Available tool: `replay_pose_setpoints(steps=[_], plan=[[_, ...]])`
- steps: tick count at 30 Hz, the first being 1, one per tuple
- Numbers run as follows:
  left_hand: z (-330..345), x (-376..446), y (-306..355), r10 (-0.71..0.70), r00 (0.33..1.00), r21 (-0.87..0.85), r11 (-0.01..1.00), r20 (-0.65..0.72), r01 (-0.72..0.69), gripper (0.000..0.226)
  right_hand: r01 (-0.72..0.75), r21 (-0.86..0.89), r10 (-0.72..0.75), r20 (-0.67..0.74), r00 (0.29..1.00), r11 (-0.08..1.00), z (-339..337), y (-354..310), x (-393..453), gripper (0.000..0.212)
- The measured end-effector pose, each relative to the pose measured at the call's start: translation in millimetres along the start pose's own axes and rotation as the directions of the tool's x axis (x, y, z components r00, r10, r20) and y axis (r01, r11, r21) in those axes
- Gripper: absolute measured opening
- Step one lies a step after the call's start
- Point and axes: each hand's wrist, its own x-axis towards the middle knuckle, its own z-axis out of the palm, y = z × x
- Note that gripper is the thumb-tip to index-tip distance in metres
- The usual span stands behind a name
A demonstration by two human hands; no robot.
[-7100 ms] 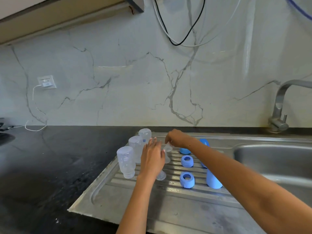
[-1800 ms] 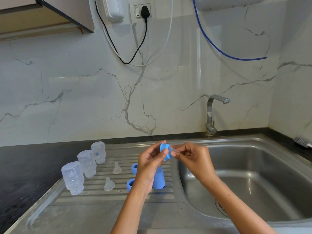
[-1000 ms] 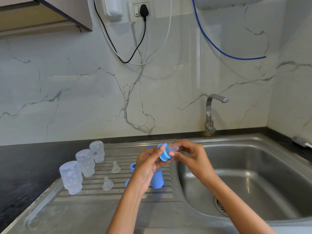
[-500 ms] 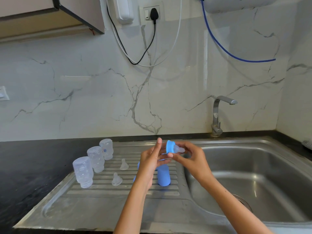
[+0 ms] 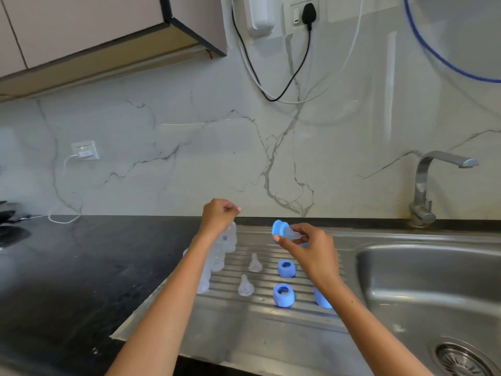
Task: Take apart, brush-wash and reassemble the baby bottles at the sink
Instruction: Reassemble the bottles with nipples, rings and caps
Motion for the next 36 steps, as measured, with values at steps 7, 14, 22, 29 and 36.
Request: replay_pose_setpoints(steps=[7,14,22,29,36], plan=[[12,55,-33,-0.145,0.968,0.483,0.875,0.206,0.028,0.062,0.101,-0.214,-0.116,-0.060,0.991,0.972,7,4,-8,0.045],[42,84,-48,-0.231,0.936,0.802,0.592,0.265,-0.080,0.049,0.169,-0.329,-0.206,-0.082,0.975,0.929,8,14,-9,0.038],[52,83,-12,-0.019,0.981,0.780,0.610,0.192,-0.141,0.033,0.180,-0.358,-0.235,-0.118,0.965,0.916,-1,18,-1,0.034],[48,10,51,0.150,0.989,0.099,0.984,0.012,-0.151,0.044,0.019,-0.117,-0.050,-0.266,0.963,0.993,-55,26,11,0.034],[68,-76,71,0.058,0.998,-0.510,0.859,0.018,-0.041,0.032,0.027,0.199,-0.021,-0.035,0.999,0.980,-96,53,-6,0.036]])
